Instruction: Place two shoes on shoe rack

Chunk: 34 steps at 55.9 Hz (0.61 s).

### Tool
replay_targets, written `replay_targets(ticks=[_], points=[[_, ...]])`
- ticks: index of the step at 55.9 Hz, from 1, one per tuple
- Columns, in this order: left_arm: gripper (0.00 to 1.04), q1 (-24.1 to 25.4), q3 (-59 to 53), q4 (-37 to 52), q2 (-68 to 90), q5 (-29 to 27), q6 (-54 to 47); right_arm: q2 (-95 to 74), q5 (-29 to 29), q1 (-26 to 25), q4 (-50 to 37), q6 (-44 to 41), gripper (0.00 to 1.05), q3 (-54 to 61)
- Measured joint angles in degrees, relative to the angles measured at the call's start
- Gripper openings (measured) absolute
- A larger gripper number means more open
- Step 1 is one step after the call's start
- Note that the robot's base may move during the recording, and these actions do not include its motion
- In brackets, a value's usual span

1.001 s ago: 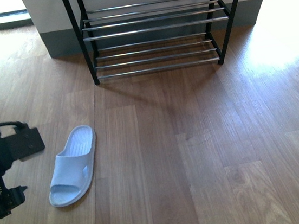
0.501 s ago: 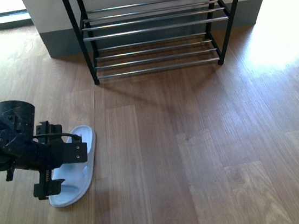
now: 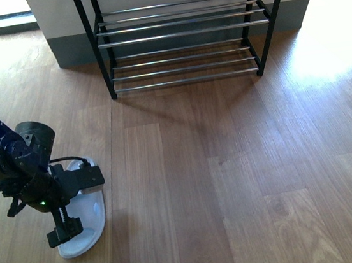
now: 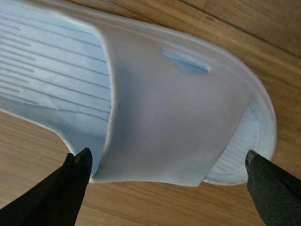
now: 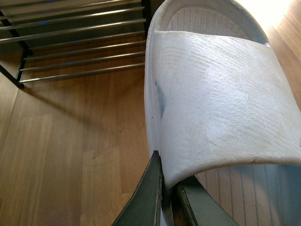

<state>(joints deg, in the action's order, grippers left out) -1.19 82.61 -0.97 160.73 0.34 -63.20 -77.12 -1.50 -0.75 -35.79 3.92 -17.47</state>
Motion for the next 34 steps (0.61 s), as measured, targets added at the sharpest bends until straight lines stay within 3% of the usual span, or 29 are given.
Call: replay_targets(ticks=[10, 17, 24, 34], points=[[0.95, -0.8, -2.3, 4.8, -0.8, 1.2, 18.4, 0.0, 0.0, 0.0, 0.0, 0.0, 0.02, 0.0], [0.95, -0.9, -4.1, 7.8, -1.1, 0.5, 21.7, 0.0, 0.0, 0.0, 0.0, 0.0, 0.02, 0.0], [0.95, -0.2, -6.4, 15.6, -1.0, -4.0, 15.7, 0.0, 0.0, 0.0, 0.0, 0.0, 0.02, 0.0], [0.95, 1.5, -6.9, 19.0, -1.0, -3.6, -2.9, 0.0, 0.0, 0.0, 0.0, 0.0, 0.02, 0.0]])
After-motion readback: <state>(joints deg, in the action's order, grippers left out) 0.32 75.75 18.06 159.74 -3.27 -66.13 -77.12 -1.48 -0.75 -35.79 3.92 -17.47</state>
